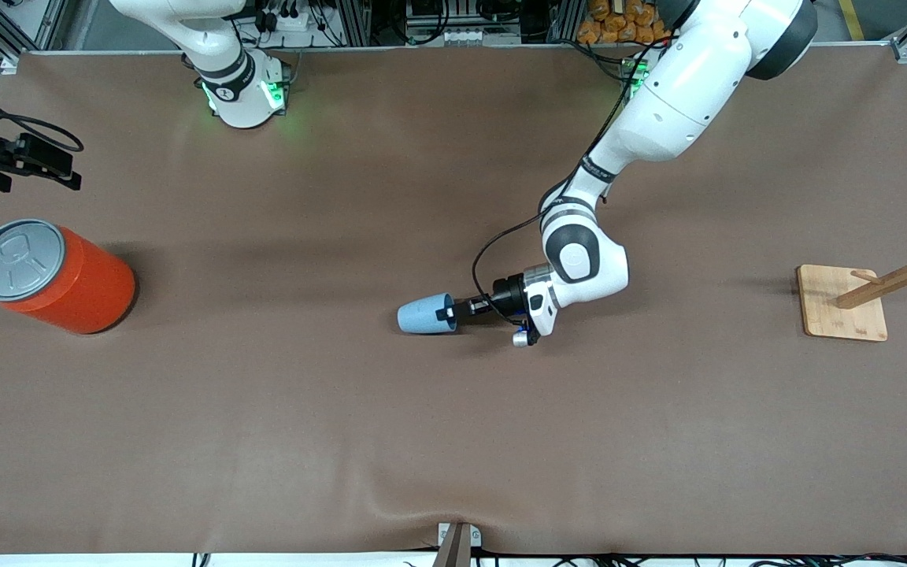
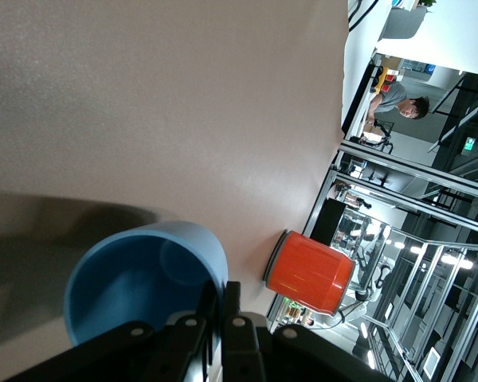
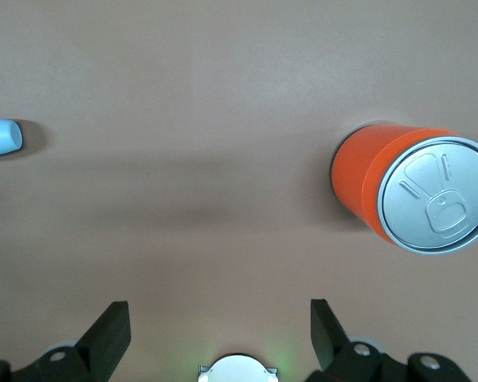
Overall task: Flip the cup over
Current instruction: 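Grasp the blue cup's rim with the left gripper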
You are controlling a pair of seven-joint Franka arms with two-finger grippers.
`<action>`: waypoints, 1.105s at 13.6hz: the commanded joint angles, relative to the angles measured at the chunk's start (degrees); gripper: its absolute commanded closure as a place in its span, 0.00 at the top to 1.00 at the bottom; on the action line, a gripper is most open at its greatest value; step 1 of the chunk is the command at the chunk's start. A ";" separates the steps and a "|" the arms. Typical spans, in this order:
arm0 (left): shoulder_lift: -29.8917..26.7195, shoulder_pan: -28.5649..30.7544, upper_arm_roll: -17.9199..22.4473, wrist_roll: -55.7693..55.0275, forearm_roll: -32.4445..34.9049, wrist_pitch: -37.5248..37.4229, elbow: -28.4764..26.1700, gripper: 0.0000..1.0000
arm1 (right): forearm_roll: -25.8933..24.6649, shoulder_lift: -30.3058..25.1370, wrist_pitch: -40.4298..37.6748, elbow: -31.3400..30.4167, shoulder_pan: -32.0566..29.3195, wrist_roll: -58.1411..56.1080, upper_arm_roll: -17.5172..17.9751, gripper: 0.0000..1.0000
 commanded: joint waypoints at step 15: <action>-25.24 17.27 0.04 -29.41 58.15 -9.13 -13.24 0.00 | -0.13 -0.40 5.08 -0.56 0.12 5.28 -0.42 1.00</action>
